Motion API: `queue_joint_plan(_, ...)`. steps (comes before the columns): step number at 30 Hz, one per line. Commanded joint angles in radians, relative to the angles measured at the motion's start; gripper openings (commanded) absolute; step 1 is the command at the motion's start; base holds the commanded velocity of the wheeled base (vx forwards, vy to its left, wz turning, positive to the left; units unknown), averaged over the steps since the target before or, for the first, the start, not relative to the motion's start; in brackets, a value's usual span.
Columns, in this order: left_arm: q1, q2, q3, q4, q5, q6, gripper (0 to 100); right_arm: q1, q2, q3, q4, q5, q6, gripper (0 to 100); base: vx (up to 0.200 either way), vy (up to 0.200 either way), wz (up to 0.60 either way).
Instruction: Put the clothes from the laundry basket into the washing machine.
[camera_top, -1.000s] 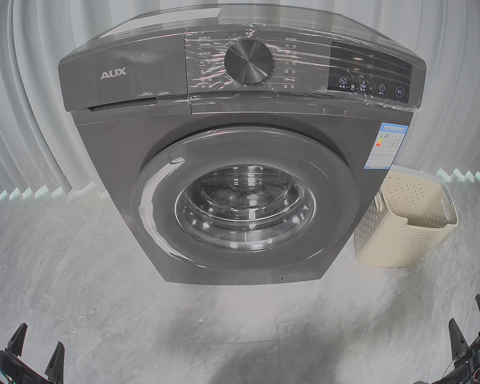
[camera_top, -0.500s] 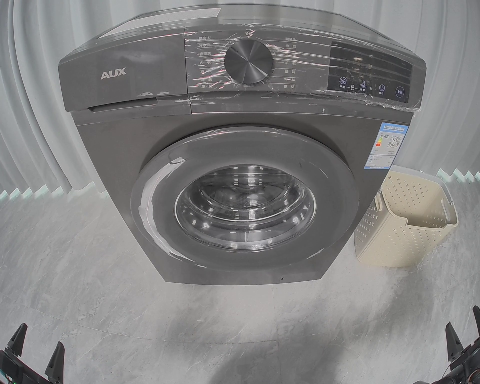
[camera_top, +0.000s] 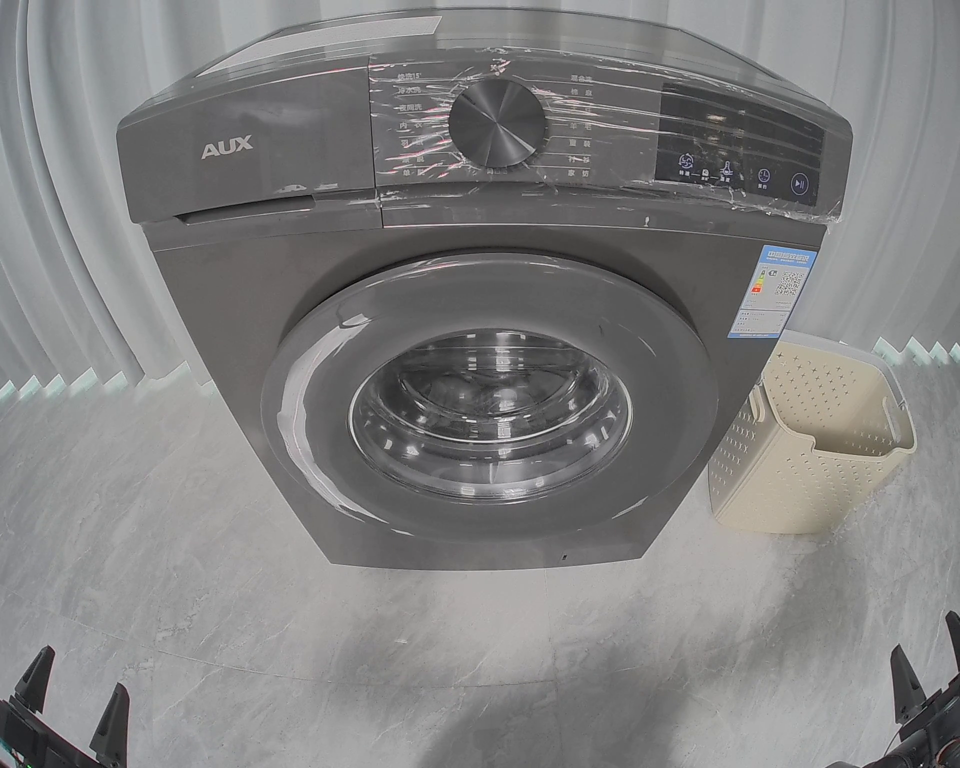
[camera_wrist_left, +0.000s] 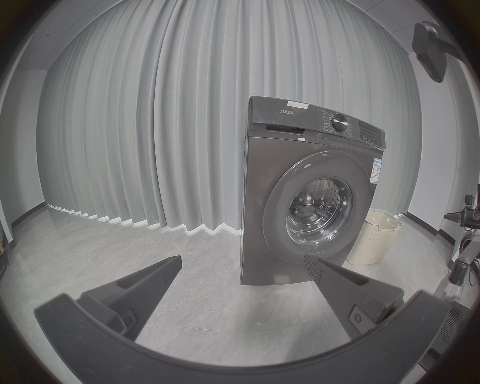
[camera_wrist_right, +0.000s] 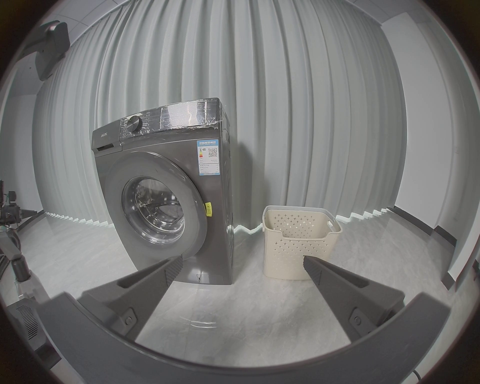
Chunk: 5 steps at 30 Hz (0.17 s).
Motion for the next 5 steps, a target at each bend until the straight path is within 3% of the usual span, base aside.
queue_joint_plan(1,0.0,-0.015,0.016,0.0,0.0,0.002,100,0.0,-0.011,0.017,0.0,-0.001,-0.002,100,0.0,0.0,0.0)
queue_joint_plan(5,0.0,-0.016,0.016,-0.002,0.001,0.008,100,0.0,-0.011,0.017,0.0,-0.001,-0.002,100,0.0,0.0,0.0)
